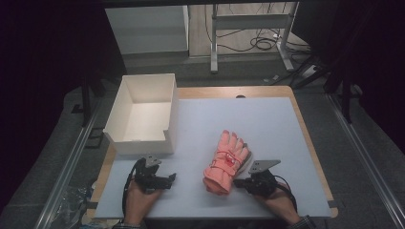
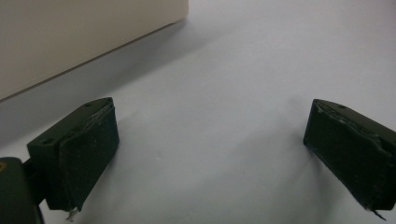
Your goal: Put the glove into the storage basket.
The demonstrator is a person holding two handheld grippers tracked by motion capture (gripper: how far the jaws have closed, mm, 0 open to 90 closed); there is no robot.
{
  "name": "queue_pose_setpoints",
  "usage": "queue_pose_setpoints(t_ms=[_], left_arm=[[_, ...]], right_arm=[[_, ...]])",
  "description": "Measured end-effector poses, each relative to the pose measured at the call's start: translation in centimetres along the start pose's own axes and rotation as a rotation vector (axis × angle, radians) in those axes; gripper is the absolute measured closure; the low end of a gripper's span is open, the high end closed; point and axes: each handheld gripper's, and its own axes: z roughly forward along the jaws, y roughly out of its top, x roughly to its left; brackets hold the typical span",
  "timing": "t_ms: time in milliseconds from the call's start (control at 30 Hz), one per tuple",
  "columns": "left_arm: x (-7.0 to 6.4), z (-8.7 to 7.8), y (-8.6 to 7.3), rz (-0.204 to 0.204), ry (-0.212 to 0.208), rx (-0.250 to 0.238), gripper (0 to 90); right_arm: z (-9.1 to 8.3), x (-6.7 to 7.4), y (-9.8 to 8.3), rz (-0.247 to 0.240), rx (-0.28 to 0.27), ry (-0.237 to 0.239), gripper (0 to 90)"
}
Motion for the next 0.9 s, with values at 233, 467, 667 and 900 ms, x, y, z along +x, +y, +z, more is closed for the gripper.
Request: queue_pose_setpoints(t_ms=[233, 467, 667, 900], left_arm=[[0.0, 0.0, 0.0, 0.001, 0.000, 0.000, 3.4], [0.0, 0.0, 0.0, 0.002, 0.001, 0.001, 3.4], [0.0, 0.0, 0.0, 0.005, 0.002, 0.006, 3.3], [0.0, 0.0, 0.1, -0.003, -0.002, 0.005, 3.1]], right_arm=[[1.3, 0.3, 1.0, -0.005, 0.002, -0.003, 88.8], [2.4, 0.3, 2.0, -0.002, 0.001, -0.014, 88.6], [2.5, 0.4, 2.0, -0.005, -0.002, -0.018, 86.5], [1.9, 0.8, 1.8, -0.037, 0.004, -0.060, 81.9]])
